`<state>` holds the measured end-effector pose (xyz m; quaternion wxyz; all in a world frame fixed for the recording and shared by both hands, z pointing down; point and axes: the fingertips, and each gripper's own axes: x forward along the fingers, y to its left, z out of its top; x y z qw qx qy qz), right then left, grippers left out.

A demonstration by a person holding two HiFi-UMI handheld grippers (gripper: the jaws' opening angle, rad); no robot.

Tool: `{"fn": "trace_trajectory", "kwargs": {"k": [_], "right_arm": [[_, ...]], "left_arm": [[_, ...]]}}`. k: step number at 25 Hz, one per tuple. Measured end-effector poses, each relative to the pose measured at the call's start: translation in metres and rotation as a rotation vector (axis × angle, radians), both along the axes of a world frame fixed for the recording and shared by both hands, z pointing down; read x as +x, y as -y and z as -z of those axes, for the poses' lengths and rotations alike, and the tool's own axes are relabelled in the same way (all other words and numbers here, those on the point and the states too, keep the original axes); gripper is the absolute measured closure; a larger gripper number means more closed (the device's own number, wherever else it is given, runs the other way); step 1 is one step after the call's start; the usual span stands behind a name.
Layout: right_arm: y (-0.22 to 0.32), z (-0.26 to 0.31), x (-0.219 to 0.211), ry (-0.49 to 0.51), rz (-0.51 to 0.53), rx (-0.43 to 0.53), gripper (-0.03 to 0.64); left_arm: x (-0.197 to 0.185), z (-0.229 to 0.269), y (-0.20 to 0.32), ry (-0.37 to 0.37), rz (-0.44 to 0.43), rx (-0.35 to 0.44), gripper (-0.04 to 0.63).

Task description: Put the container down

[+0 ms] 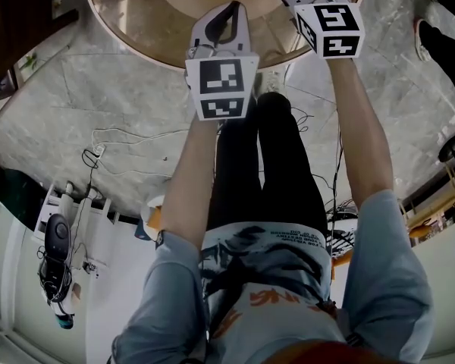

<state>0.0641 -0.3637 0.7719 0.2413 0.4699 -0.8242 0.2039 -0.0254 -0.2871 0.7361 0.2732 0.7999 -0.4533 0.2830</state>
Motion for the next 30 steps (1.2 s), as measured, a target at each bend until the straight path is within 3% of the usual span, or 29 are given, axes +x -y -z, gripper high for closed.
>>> {"fn": "trace_trajectory", "kwargs": {"k": [20,30], "right_arm": [[0.003,-0.021,-0.006,-0.041,0.042,-0.007,0.264],[-0.020,-0.032,-0.005,-0.122,0.099,-0.057,0.250]], "left_arm": [[0.003,-0.003,-0.010,-0.001,-0.002,-0.018,0.569],[-0.006,0.006,-0.030,0.017,0.031,-0.010,0.569]]}}
